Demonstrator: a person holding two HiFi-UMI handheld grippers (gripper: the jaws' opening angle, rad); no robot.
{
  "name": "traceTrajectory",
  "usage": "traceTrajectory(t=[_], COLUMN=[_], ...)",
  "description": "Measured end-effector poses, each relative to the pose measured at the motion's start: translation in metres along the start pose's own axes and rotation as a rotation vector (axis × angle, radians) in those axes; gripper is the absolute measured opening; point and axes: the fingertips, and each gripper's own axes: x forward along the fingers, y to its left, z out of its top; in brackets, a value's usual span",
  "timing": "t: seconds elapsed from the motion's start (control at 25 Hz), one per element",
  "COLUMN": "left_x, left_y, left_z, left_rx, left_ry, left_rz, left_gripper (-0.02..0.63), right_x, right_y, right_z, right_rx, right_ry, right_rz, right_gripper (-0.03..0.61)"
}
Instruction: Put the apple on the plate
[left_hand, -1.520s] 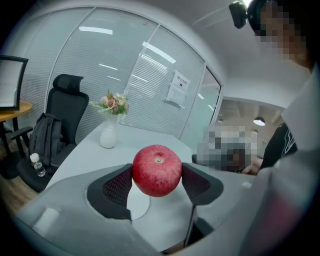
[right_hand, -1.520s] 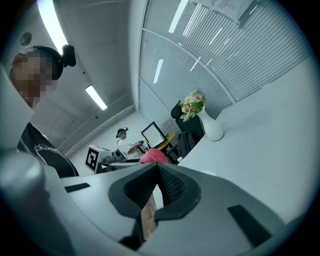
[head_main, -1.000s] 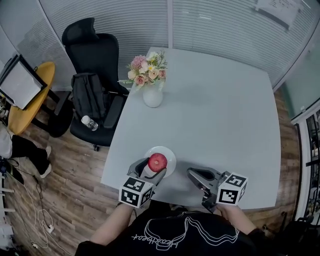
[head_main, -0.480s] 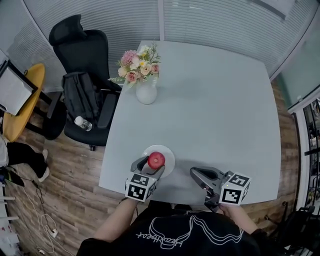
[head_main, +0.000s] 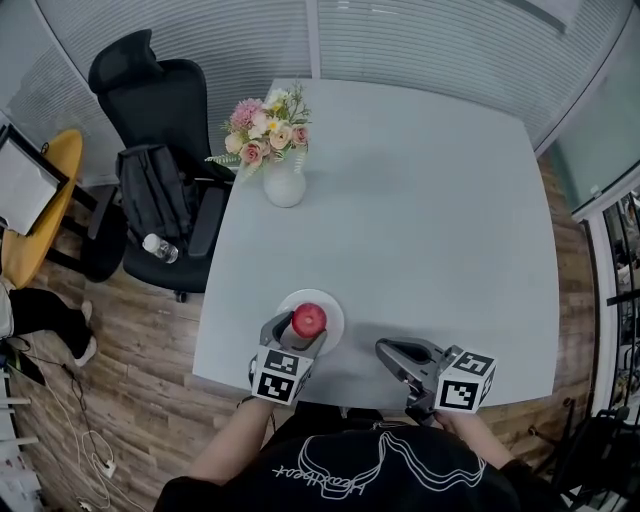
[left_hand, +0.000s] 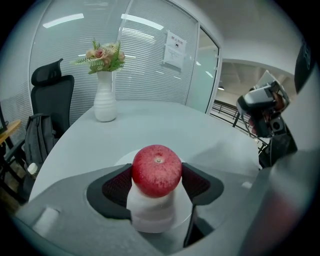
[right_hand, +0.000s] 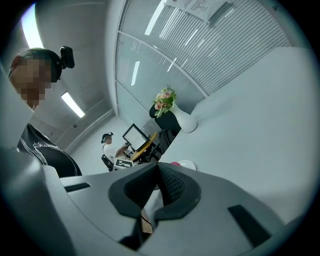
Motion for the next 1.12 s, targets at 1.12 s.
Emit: traceTrajectory(t=[1.12], left_x=[-0.073], left_y=[-0.01], left_z=[0.037], left_rx=[-0.195], left_ry=[-0.185], left_rz=[0.006], left_gripper=[0.333], right_x=[-0.029], right_y=[0.032], right_z=[-0.005], right_rx=[-0.167], right_ry=[0.048], right_rz=[0.027], right_gripper=[0.008])
